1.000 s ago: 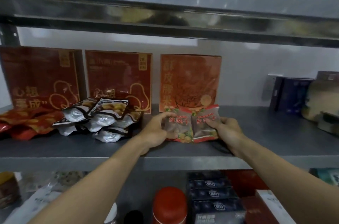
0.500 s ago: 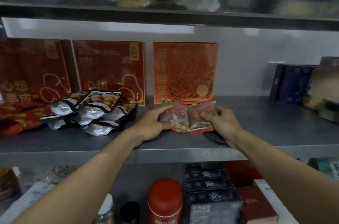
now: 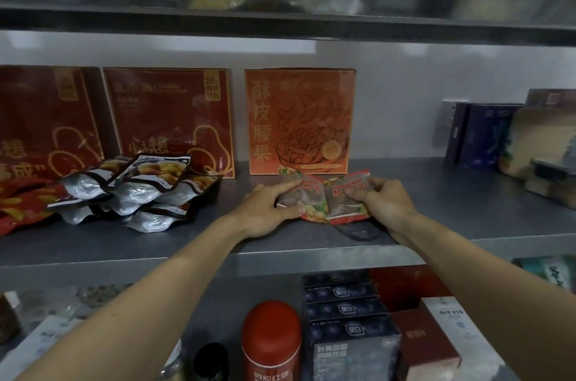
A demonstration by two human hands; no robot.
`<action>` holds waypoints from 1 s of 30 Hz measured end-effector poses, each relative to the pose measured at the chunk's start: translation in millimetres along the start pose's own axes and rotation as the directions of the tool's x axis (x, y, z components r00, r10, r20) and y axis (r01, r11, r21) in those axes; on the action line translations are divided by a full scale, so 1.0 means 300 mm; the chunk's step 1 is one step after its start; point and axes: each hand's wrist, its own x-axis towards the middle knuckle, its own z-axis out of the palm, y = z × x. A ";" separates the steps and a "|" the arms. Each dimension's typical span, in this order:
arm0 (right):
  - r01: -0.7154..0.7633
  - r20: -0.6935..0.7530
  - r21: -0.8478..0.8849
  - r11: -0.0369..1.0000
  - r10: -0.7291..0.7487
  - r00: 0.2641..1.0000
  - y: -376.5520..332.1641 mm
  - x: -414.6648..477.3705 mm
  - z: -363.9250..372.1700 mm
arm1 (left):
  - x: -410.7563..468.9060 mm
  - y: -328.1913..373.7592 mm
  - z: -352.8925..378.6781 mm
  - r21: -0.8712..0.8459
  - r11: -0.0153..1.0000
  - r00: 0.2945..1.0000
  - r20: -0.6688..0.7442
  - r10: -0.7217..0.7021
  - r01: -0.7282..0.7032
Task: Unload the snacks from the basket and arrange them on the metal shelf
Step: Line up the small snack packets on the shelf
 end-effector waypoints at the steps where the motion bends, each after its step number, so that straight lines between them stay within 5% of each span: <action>1: 0.001 0.004 -0.005 1.000 -0.001 1.000 0.000 -0.001 -0.001 | -0.004 0.002 -0.001 0.016 1.000 1.000 -0.010 -0.006 0.006; 17: 0.030 -0.009 -0.206 0.978 -0.033 0.999 -0.037 -0.050 -0.004 | -0.055 0.029 -0.009 0.201 0.979 0.993 -0.104 0.055 -0.033; 21: 0.291 -0.018 -0.526 0.799 -0.352 0.936 -0.083 -0.122 0.001 | -0.099 0.064 -0.029 0.368 0.929 0.966 -0.221 0.132 -0.043; 24: 0.486 0.145 -0.660 0.573 -0.538 0.831 -0.116 -0.171 0.019 | -0.145 0.099 -0.053 0.520 0.854 0.928 -0.317 0.194 0.000; 27: 0.552 0.339 -0.766 0.329 -0.524 0.782 -0.145 -0.220 0.074 | -0.212 0.127 -0.073 0.667 0.737 0.894 -0.389 0.222 0.108; 30: 0.608 0.450 -0.757 0.240 -0.483 0.751 -0.173 -0.280 0.149 | -0.310 0.114 -0.108 0.723 0.654 0.878 -0.441 0.184 0.226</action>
